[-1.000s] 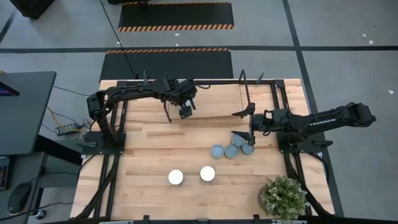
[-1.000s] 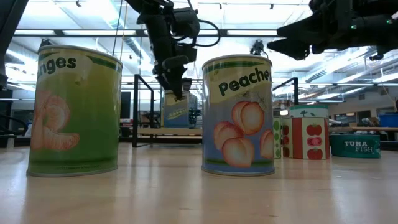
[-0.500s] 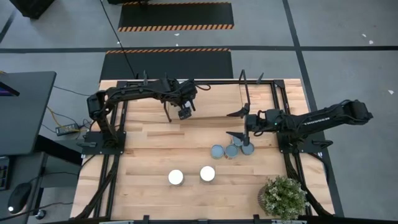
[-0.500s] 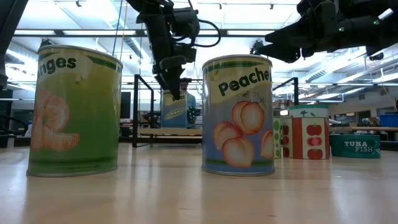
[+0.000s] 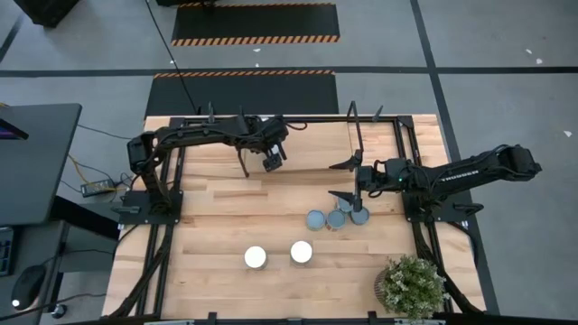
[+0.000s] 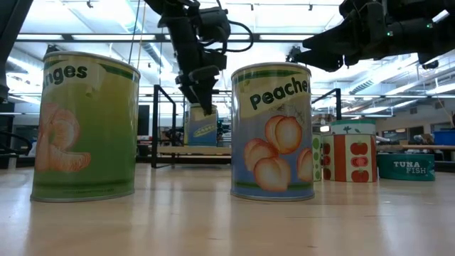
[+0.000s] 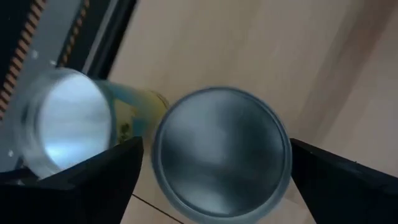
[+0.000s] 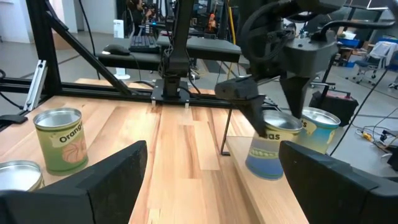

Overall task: Pick and place cans onto a shelf
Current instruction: Put the canned peas on the shelf

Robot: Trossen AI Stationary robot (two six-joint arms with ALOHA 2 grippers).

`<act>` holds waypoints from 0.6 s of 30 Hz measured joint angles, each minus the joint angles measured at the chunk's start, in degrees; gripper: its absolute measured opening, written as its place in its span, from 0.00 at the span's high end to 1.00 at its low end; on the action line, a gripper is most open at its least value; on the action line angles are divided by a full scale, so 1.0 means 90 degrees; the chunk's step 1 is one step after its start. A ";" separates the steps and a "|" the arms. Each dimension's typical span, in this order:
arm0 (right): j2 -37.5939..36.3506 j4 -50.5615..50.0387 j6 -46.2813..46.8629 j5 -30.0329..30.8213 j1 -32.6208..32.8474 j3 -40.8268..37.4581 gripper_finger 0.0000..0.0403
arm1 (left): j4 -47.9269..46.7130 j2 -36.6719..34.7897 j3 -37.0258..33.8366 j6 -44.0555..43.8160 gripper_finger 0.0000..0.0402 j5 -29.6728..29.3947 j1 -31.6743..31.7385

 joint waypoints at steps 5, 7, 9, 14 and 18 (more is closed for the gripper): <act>0.0000 0.0000 0.0001 0.0000 0.0000 0.0000 0.08 | 0.0104 -0.0017 0.0000 0.0054 0.01 -0.0074 0.0005; 0.0000 -0.0002 -0.0001 0.0000 0.0000 0.0000 0.08 | 0.0091 -0.0017 0.0000 0.0113 0.01 -0.0073 0.0005; -0.0002 -0.0002 0.0001 -0.0002 0.0000 0.0000 0.08 | 0.0088 -0.0019 0.0000 0.0197 0.01 -0.0067 -0.0003; -0.0002 -0.0002 -0.0012 -0.0002 0.0000 -0.0002 0.08 | 0.0062 -0.0022 0.0057 0.0552 0.01 -0.0065 -0.0041; -0.0002 -0.0002 -0.0006 -0.0002 0.0000 -0.0002 0.08 | 0.0095 -0.0029 0.0291 0.0836 0.01 -0.0063 -0.0061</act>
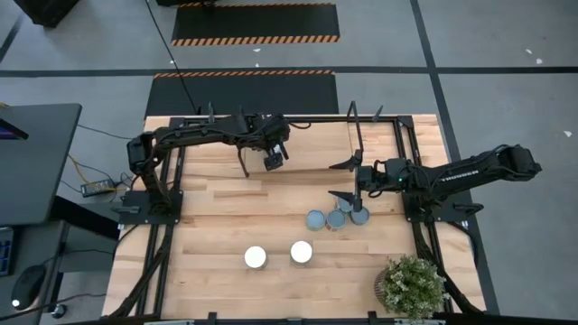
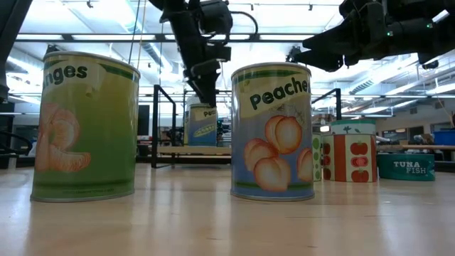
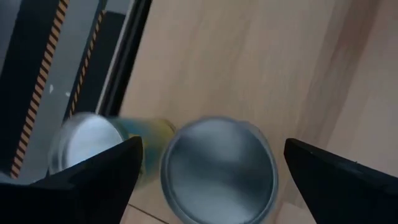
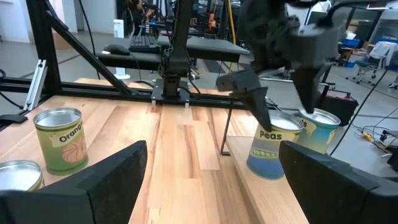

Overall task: Pick and place cans onto a shelf
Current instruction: Put the canned peas on the shelf

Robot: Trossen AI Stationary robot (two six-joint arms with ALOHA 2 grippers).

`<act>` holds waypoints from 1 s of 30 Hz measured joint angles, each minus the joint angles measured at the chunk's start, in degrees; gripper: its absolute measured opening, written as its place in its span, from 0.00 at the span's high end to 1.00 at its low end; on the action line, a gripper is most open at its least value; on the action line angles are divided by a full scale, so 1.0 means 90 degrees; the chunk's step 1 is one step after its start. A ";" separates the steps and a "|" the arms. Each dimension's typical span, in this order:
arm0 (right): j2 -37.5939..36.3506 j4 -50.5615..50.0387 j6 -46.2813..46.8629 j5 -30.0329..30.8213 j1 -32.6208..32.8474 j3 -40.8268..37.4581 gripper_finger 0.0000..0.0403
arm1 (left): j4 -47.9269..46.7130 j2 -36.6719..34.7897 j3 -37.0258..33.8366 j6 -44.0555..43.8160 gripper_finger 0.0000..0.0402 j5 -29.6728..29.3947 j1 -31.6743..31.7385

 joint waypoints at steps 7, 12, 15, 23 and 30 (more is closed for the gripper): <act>0.0000 0.0005 0.0022 0.0000 0.0000 0.0000 0.08 | 0.0573 -0.0010 0.0316 -0.0466 0.01 -0.0002 -0.0128; 0.0000 0.0006 0.0024 0.0000 0.0000 0.0000 0.08 | 0.1159 0.0039 0.0331 -0.0833 0.01 -0.0010 -0.0256; 0.0000 0.0022 0.0000 0.0000 0.0000 -0.0002 0.08 | 0.1398 0.0230 0.0333 -0.0872 0.01 -0.0265 -0.0301; 0.0000 0.0000 -0.0008 -0.0002 0.0000 -0.0003 0.08 | 0.1126 0.0747 0.0331 -0.0971 0.01 -0.1695 -0.0424; 0.0000 0.0005 -0.0017 -0.0002 0.0000 -0.0005 0.08 | 0.0056 0.0777 0.0331 -0.1569 0.01 -0.2370 -0.0719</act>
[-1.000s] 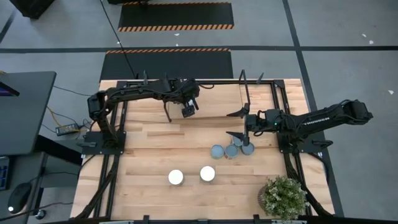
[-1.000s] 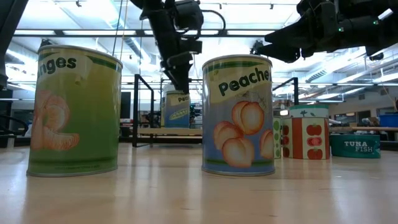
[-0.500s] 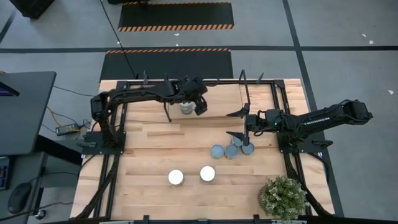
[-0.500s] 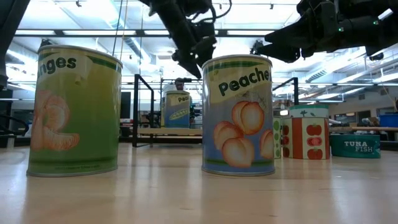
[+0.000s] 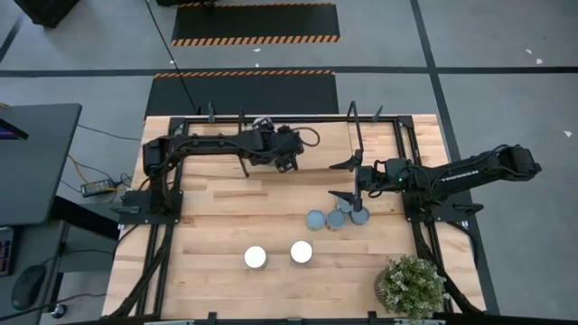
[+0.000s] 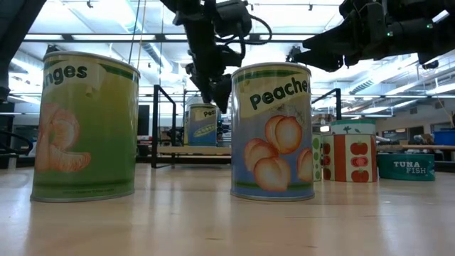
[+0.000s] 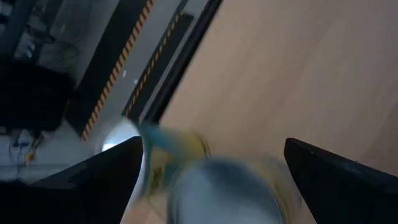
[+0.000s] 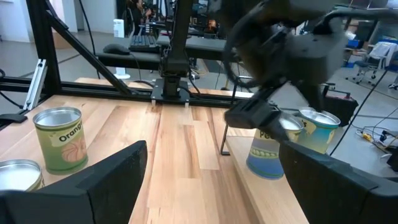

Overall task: Pick and place cans onto a shelf
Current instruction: Put the canned peas on the shelf

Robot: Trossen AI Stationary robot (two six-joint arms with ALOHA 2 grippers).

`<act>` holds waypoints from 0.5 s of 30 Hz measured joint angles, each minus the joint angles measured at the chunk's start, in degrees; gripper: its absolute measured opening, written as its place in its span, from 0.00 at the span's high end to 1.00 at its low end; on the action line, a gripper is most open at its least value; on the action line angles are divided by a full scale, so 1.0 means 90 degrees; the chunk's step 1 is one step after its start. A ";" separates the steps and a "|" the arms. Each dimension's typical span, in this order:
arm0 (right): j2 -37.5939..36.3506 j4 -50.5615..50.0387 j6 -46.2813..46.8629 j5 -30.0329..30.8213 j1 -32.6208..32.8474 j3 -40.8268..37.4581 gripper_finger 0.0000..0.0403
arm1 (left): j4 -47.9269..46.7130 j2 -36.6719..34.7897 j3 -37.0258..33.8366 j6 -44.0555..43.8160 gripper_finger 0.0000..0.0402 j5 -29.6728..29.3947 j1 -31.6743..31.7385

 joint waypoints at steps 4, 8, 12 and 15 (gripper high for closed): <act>0.0000 0.0007 0.0000 -0.0002 0.0000 0.0000 0.08 | -0.0594 0.0000 0.0000 -0.0336 0.01 -0.0244 -0.0104; 0.0000 0.0007 0.0000 -0.0002 0.0000 0.0000 0.08 | -0.0997 0.0000 0.0000 -0.0602 0.01 -0.0264 -0.0183; 0.0000 0.0012 0.0000 -0.0002 0.0000 0.0000 0.08 | -0.1366 0.0000 0.0000 -0.0773 0.01 -0.0287 -0.0210; 0.0000 0.0012 0.0001 -0.0004 0.0000 0.0000 0.08 | -0.1606 0.0000 0.0000 -0.0939 0.01 -0.0286 -0.0208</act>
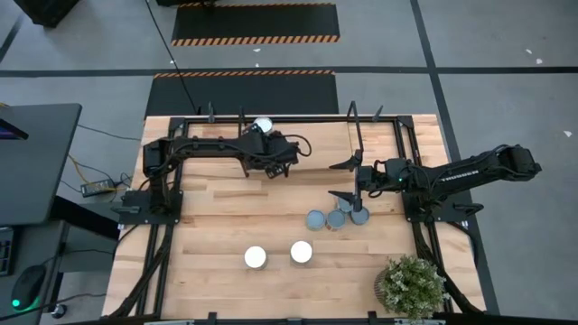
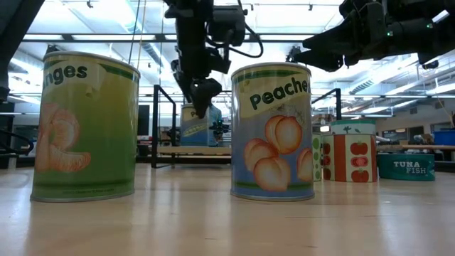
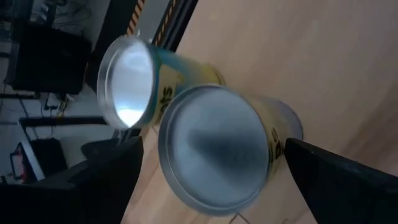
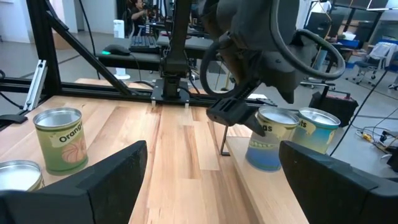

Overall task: Pick and place cans onto a shelf
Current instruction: Put the canned peas on the shelf, then put the canned peaches on the shelf

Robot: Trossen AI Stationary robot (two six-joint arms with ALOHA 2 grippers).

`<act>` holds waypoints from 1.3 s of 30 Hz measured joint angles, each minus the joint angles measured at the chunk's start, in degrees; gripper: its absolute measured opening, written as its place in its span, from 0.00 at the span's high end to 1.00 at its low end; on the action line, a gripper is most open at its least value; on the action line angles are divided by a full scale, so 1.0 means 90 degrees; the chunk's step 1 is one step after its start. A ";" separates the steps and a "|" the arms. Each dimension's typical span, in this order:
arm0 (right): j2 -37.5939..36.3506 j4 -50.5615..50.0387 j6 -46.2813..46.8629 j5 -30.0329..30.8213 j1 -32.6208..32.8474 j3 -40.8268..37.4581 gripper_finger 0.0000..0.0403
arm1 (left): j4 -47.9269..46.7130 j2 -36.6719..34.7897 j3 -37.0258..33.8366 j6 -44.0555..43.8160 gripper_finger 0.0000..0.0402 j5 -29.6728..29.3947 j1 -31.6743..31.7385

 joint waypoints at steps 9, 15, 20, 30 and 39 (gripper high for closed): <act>0.0000 -0.0019 0.0009 -0.0001 0.0001 0.0000 0.08 | -0.0139 -0.0060 0.0000 0.0080 0.01 0.0437 -0.0243; 0.0002 -0.0202 -0.0008 -0.0059 0.0021 0.0000 0.08 | -0.0387 -0.0341 0.0002 0.0029 0.01 0.1297 -0.0624; 0.0140 -0.0722 -0.0269 -0.0133 0.0388 0.0159 0.08 | -0.0595 -0.0557 0.0002 -0.0813 0.01 0.2513 -0.0853; 0.0988 -0.0758 -0.0341 0.0099 0.0965 0.0715 0.08 | -0.0752 -0.1311 -0.0069 -0.1665 0.01 0.2083 -0.1976; 0.2265 -0.0796 -0.0322 -0.0020 0.1450 0.1668 0.07 | -0.0247 -0.1506 -0.0656 -0.2116 0.01 0.1258 -0.3083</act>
